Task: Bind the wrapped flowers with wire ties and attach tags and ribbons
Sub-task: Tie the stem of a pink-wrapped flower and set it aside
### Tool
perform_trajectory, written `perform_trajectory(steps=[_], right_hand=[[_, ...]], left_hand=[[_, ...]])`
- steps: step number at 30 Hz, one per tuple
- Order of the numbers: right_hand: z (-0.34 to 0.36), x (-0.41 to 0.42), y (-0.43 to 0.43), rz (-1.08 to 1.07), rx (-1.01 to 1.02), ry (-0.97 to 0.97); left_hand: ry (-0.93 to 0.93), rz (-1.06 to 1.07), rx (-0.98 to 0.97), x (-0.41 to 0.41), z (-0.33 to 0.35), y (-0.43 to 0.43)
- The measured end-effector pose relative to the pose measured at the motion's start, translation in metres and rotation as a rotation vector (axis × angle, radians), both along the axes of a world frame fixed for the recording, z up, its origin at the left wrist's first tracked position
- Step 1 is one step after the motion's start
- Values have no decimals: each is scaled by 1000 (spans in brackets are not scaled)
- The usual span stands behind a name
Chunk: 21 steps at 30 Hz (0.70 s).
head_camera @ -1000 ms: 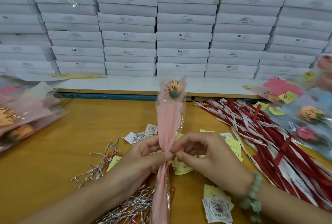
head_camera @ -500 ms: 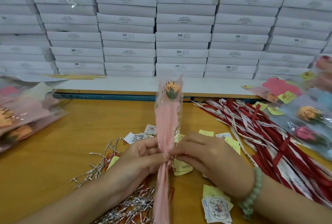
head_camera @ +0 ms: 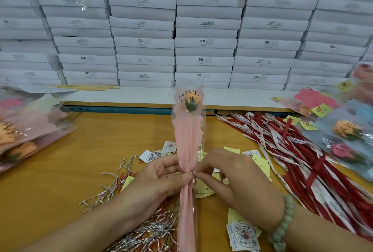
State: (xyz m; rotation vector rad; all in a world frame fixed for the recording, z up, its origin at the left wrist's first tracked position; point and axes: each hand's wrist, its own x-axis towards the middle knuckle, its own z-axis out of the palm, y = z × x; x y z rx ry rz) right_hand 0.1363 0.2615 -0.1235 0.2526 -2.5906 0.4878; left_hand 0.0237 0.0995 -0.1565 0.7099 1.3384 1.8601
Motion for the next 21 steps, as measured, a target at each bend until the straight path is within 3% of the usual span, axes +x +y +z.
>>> perform_trajectory(steps=[5, 12, 14, 17, 21], right_hand=[[-2, -3, -6, -92, -458, -99], [-3, -8, -5, -74, -1314, -601], [-4, -9, -5, -42, -1465, -689], [-3, -9, -1, 2, -1382, -661], [2, -5, 0, -19, -842, -366]], left_hand=[[13, 4, 3, 2, 2, -1], [38, 19, -2, 4, 3, -1], [42, 27, -12, 4, 2, -2], [44, 33, -16, 2, 2, -2], [40, 39, -17, 0, 1, -1]])
